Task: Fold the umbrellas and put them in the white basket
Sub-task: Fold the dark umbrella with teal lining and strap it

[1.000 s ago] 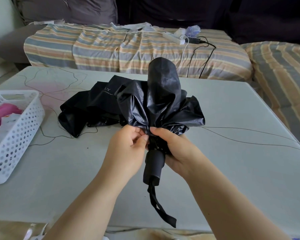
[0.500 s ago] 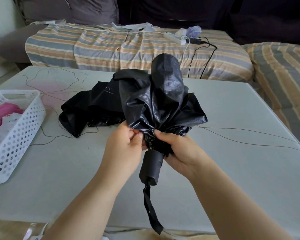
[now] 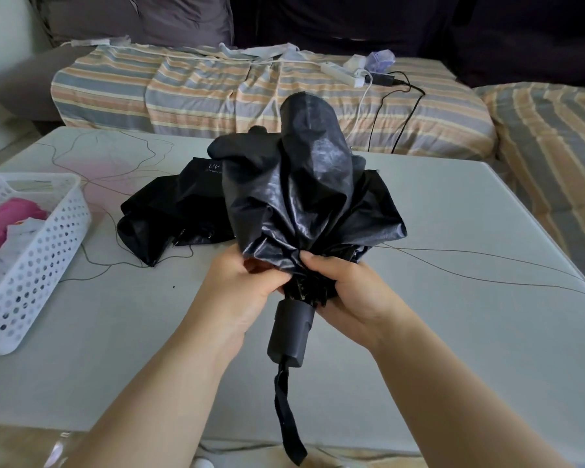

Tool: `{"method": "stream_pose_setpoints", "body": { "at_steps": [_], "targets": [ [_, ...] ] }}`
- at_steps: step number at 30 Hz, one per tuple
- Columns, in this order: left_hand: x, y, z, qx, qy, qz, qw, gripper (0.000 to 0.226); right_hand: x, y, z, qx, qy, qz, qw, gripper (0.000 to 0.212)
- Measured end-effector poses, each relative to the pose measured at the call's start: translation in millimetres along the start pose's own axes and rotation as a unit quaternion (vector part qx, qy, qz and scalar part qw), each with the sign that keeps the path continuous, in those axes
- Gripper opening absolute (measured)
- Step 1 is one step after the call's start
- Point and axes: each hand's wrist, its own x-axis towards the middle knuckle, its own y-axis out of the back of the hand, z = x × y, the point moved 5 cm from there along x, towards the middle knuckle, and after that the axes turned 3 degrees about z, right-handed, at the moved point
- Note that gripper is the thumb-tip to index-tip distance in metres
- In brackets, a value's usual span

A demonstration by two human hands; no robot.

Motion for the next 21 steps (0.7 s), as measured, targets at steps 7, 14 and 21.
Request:
{"method": "stream_pose_setpoints", "body": {
  "at_steps": [7,14,21],
  "targets": [
    [-2,-1,-1,0.022,-0.003,-0.013,1.000,0.020,3,-3,3,-0.012,0.029,0.057,0.998,0.018],
    [-34,-13,-28,0.088,0.191,-0.079,0.974,0.040,8,16,-14,-0.003,0.101,0.141,0.985,0.013],
    [-43,-24,-21,0.087,0.148,-0.160,0.972,0.040,2,14,-29,-0.043,0.135,0.129,0.981,0.028]
  ]
}}
